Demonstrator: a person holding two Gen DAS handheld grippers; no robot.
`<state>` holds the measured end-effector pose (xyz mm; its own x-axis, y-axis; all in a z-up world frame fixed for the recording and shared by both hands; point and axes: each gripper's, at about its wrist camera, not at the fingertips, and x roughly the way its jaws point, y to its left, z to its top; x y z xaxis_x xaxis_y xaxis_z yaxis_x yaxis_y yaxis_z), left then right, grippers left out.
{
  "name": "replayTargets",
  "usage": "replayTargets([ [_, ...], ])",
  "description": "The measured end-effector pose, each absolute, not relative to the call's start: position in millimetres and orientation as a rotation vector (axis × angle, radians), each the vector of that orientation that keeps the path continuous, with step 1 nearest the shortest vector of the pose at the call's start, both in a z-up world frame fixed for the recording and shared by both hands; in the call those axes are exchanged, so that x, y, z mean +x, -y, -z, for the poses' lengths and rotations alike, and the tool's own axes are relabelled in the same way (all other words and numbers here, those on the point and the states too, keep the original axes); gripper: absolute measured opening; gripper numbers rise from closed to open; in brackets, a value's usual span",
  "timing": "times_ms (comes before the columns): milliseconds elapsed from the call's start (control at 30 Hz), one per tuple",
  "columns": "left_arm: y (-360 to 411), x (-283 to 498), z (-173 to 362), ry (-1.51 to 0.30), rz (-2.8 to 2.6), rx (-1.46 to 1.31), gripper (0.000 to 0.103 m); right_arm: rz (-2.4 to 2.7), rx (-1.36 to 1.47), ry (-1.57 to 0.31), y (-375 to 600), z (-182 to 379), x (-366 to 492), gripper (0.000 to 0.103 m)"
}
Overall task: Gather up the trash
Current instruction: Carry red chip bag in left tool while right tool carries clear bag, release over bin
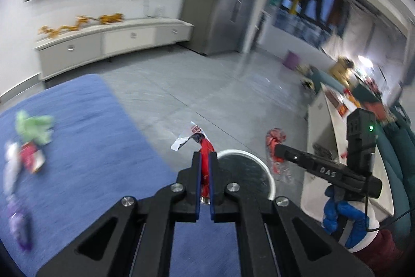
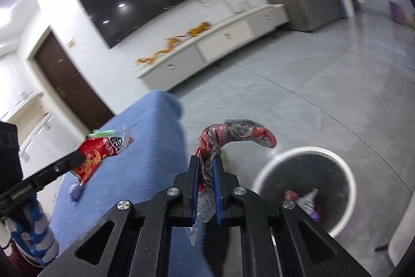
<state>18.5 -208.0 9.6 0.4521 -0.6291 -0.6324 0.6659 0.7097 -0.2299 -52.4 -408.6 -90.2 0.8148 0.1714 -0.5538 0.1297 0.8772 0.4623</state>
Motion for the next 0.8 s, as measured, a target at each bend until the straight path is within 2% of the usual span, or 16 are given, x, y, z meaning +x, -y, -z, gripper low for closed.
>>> replayTargets([
  [233, 318, 41, 26, -0.868, 0.921, 0.155, 0.005, 0.085, 0.612, -0.694, 467, 137, -52, 0.010],
  [467, 385, 60, 68, -1.014, 0.983, 0.163, 0.006, 0.149, 0.697, -0.781, 507, 188, -41, 0.012],
  [567, 402, 68, 82, -1.059, 0.987, 0.156, 0.006, 0.174, 0.710, -0.819, 520, 205, -38, 0.021],
  [633, 410, 70, 90, -1.081, 0.984, 0.156, 0.006, 0.184, 0.715, -0.832, 526, 212, -41, 0.037],
  [800, 423, 74, 104, -1.119, 0.966, 0.144, 0.007, 0.195, 0.719, -0.847, 535, 220, -44, 0.042],
])
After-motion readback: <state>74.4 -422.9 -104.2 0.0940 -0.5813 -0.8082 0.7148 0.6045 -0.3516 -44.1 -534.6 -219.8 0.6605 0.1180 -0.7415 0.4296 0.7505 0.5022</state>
